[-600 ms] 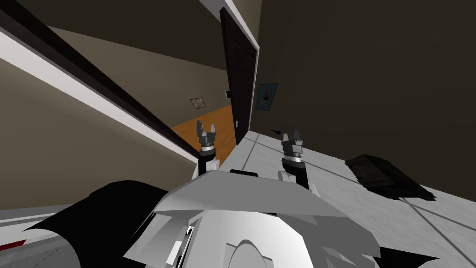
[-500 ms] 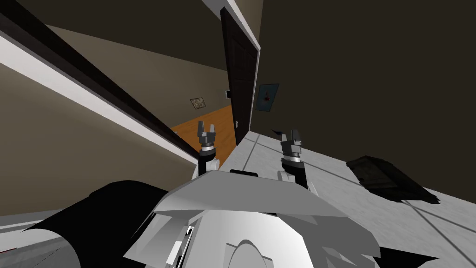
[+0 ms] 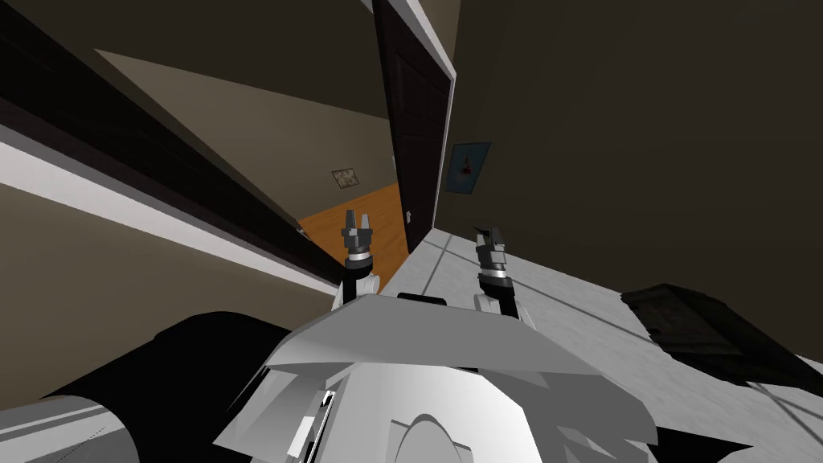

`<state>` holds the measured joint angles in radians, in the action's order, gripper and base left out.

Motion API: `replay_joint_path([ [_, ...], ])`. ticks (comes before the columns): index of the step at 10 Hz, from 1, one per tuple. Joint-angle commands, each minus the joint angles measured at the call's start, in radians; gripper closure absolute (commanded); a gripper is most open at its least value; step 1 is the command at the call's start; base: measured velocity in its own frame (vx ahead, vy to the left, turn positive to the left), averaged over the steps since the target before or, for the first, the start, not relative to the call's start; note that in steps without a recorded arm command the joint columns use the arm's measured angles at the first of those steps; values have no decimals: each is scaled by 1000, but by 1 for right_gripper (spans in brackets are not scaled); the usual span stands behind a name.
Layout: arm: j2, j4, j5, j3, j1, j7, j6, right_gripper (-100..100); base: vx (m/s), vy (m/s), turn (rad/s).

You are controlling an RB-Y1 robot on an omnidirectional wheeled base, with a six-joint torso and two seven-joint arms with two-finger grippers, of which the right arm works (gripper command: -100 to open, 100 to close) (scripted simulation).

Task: Push the door open

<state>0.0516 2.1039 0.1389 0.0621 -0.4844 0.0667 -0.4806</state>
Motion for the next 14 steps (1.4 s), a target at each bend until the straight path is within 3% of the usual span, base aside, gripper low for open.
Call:
replay_joint_path([
  [1,6,-29,6,11,9,7,-9,-100,150,-14,36],
  [14,35,-270,61,114,87,60,-72,-100,110,-21,54],
])
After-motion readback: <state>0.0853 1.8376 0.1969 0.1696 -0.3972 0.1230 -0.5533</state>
